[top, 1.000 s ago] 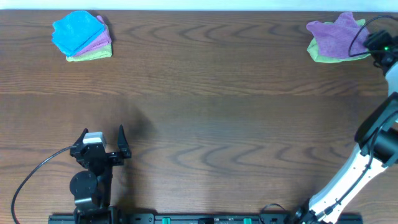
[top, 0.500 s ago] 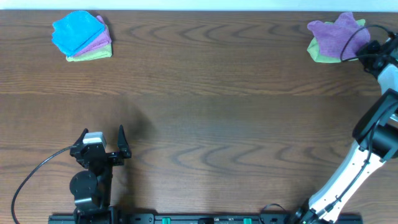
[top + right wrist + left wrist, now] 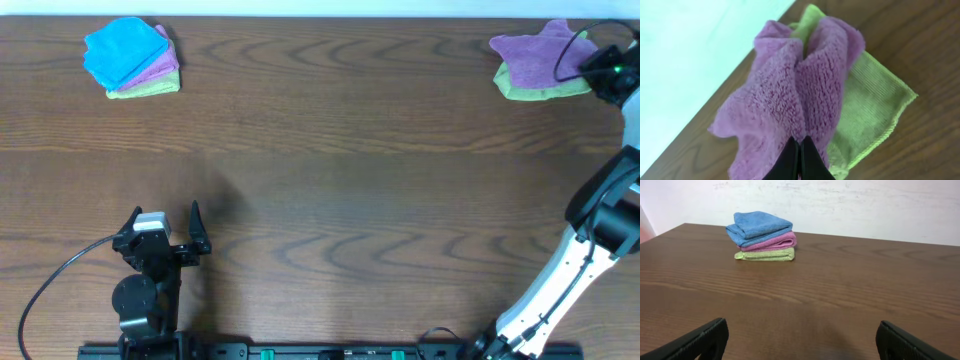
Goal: Fold the cloth
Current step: 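Grasp the pink cloth with the right gripper and drag it to table center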
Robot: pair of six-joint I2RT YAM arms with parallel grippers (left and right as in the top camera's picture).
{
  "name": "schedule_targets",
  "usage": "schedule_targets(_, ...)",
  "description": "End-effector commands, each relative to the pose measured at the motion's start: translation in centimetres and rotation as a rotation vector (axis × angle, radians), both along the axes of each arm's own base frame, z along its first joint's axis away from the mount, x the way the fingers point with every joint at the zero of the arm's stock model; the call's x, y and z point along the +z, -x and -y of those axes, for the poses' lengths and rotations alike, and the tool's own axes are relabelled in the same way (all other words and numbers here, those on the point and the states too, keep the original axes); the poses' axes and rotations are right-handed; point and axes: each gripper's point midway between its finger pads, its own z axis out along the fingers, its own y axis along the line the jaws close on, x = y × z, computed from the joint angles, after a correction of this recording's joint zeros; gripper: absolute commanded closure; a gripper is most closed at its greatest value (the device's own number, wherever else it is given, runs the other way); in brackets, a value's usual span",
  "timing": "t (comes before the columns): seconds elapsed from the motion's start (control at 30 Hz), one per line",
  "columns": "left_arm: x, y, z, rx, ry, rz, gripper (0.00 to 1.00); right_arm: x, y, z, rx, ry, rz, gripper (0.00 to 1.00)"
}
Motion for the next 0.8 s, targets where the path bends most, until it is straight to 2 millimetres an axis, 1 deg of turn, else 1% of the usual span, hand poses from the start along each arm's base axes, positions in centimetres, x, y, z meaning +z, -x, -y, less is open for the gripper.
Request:
schedule_targets(0.0, -1.9, 0.1, 0.0, -0.004, -0.011, -0.045, 0.04, 2.5, -1.2, -1.8, 0.088, 0.055, 0.027, 0.98)
schedule_targets(0.07, -1.9, 0.1, 0.0, -0.004, -0.011, -0.045, 0.04, 3.4, -1.4, -2.8, 0.119, 0.066, 0.018, 0.98)
schedule_targets(0.17, -1.9, 0.1, 0.0, -0.004, -0.011, -0.045, 0.04, 5.0, -1.7, -5.0, 0.189, 0.096, 0.004, 0.98)
schedule_targets(0.27, -1.9, 0.1, 0.0, -0.004, -0.011, -0.045, 0.05, 7.0, -2.1, -7.9, 0.275, 0.152, -0.005, 0.98)
schedule_targets(0.4, -1.9, 0.1, 0.0, -0.004, -0.011, -0.045, 0.05, 9.8, -2.1, -11.5, 0.350, 0.238, -0.033, 0.99)
schedule_targets(0.5, -1.9, 0.1, 0.0, -0.004, -0.011, -0.045, 0.05, 12.3, -1.8, -15.0, 0.428, 0.283, -0.028, 0.98)
schedule_targets(0.6, -1.9, 0.1, 0.0, -0.004, -0.011, -0.045, 0.05, 14.8, -1.0, -19.1, 0.511, 0.312, -0.015, 0.99)
schedule_targets(0.63, -1.9, 0.1, 0.0, -0.004, -0.011, -0.045, 0.05, 15.7, -0.6, -20.7, 0.544, 0.322, -0.013, 0.98)
schedule_targets(0.7, -1.9, 0.1, 0.0, -0.004, -0.011, -0.045, 0.05, 16.8, 0.3, -23.2, 0.582, 0.334, -0.019, 0.98)
schedule_targets(0.77, -1.9, 0.1, 0.0, -0.004, -0.011, -0.045, 0.05, 17.7, 1.6, -26.3, 0.654, 0.350, -0.024, 0.98)
